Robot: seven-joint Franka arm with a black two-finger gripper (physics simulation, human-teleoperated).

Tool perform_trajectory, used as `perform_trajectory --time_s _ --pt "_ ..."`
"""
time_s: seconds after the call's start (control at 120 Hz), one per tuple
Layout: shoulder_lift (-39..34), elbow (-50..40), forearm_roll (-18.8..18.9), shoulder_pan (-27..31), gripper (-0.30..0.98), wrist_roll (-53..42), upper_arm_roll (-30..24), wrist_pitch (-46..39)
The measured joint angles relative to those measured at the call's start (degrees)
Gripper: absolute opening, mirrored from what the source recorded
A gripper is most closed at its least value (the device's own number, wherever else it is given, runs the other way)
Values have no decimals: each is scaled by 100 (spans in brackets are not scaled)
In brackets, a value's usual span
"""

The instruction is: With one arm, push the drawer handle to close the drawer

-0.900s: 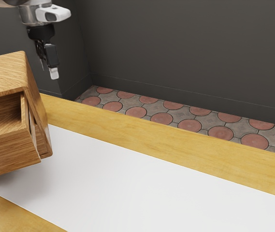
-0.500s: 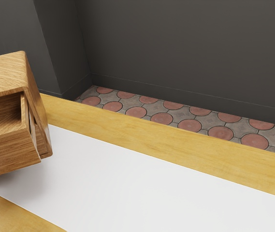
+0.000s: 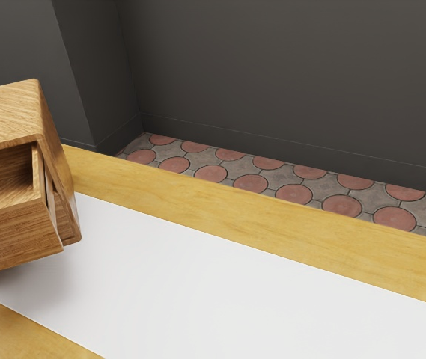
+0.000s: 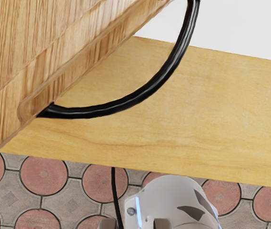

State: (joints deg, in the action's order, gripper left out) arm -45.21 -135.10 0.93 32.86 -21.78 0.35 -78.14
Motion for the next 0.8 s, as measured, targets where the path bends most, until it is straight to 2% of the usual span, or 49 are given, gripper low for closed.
perform_trajectory --time_s 0.05,0.175,0.267,0.508,0.642,0.8 --pt "-61 -100 -11 117 -3 213 -98 -128" --pt "-905 -549 -37 153 -5 662 -260 -431" --pt "-1097 -630 -62 188 -7 933 -293 -463" --pt "-1064 -1283 -516 218 -7 1907 -559 -994" --pt "-703 -1301 -815 229 -7 2367 -835 -1377" --pt "-600 -1300 -911 308 -7 2822 -895 -1637"
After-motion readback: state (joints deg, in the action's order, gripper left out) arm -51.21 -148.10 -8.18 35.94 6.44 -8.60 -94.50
